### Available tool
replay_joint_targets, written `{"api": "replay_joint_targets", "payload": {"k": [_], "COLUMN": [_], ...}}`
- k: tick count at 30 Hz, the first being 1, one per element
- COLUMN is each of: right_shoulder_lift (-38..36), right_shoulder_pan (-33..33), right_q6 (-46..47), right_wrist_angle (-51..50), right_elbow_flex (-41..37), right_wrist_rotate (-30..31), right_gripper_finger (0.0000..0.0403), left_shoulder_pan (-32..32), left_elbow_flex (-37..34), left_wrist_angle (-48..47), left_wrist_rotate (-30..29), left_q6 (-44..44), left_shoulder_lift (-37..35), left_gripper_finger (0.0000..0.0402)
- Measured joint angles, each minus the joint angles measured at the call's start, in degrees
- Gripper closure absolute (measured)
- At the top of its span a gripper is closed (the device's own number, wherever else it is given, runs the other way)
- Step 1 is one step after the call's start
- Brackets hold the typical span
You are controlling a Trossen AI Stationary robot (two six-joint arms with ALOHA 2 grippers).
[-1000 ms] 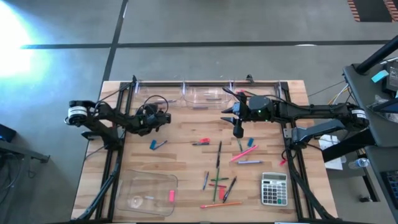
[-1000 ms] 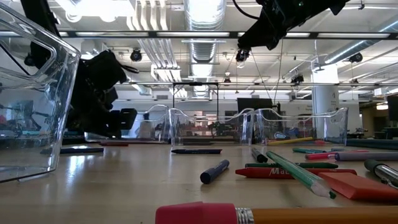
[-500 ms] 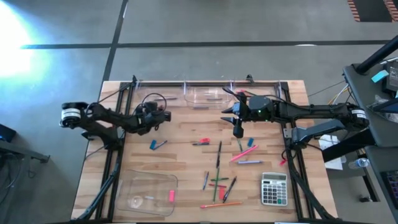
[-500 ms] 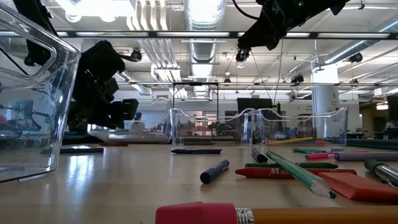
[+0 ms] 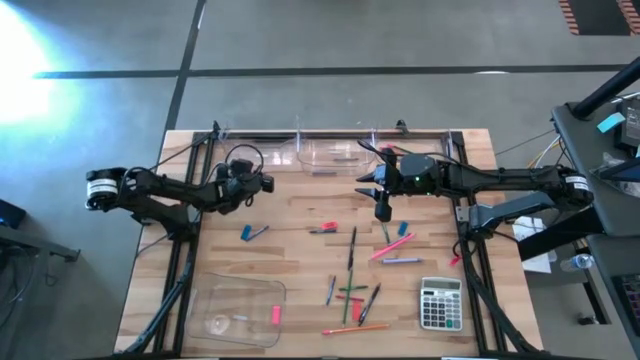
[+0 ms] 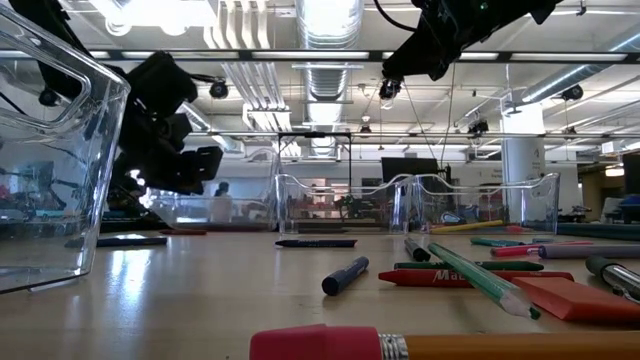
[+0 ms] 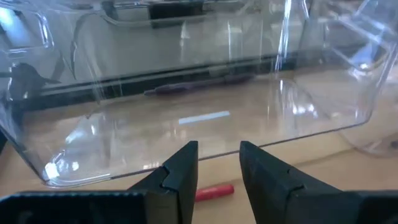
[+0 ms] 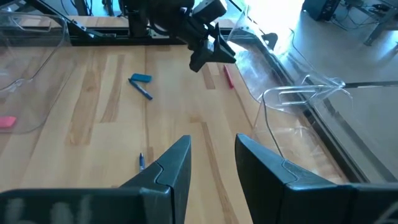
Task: Sort crayons/erasers/pens/pencils in bins
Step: Put the red crayon into the top middle transparent bin
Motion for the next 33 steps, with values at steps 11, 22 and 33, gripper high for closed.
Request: {"api": "replay_joint_targets", "payload": {"k": [11, 22, 33], "right_shoulder_lift": [0.01, 12.72, 31.6], "right_shoulder_pan": [0.01, 3.37, -4.17], "right_q6": [0.53, -1.12, -12.6], "right_wrist_angle": [0.04, 14.07, 20.51], "right_elbow_flex": [-0.03, -0.09, 14.39], "right_wrist_rotate": [-0.07, -4.71, -6.68], "right_gripper_finger": [0.0287, 0.0287, 0.0258], "left_shoulder_pan": [-0.05, -0.07, 0.13], "left_elbow_flex": [-0.03, -0.09, -0.11], "left_wrist_angle": [-3.4, -3.55, -3.57], "left_wrist_rotate": [1.87, 1.93, 2.26], "left_q6": [-0.47, -0.6, -0.46], "left_shoulder_lift": [0.0, 0.0, -0.12], "left_gripper_finger": [0.0295, 0.0295, 0.0295]}}
